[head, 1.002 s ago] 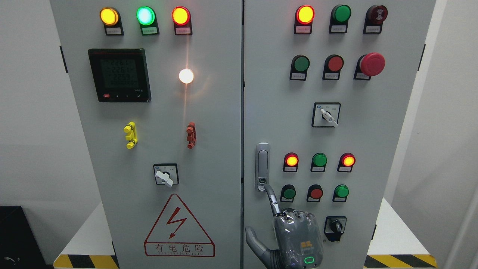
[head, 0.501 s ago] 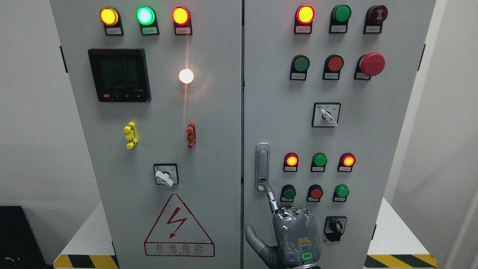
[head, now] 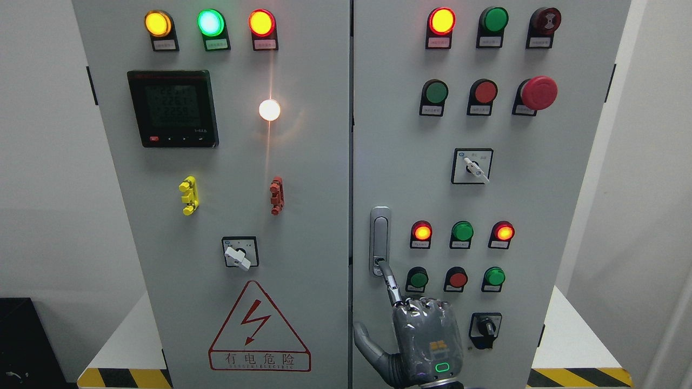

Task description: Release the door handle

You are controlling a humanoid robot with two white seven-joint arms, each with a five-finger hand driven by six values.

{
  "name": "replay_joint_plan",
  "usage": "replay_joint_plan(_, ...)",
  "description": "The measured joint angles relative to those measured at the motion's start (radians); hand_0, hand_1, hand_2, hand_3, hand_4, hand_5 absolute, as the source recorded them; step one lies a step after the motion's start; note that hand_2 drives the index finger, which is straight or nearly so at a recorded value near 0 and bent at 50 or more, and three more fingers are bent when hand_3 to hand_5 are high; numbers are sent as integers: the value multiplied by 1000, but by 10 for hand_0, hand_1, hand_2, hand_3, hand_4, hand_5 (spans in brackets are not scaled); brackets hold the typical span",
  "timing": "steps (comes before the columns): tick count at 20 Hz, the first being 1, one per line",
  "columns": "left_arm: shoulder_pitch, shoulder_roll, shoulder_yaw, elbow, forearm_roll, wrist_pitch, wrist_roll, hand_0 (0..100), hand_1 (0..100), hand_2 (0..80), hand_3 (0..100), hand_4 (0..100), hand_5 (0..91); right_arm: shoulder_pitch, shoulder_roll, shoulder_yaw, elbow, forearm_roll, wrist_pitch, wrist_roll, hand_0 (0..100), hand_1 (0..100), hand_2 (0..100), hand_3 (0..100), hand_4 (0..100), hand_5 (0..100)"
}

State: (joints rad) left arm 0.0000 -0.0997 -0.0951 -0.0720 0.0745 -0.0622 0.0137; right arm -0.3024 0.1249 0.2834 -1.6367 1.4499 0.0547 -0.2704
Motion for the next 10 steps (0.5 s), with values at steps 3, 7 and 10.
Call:
replay_joint_plan(3,0,0,0,0,0,0,0,120,556,0,0,0,0,-3,1,0,3,4,0,0,305,195,72,1000,1000,1000)
replay_joint_plan(7,0,0,0,0,0,0,0,120,556,0,0,0,0,-9,3,0,7,6,0,0,304,195,73,1000,1000,1000)
replay_joint_plan(10,0,0,0,0,0,0,0,120,556,0,0,0,0,-12,4,0,12,8,2,0,304,195,74,1000,1000,1000)
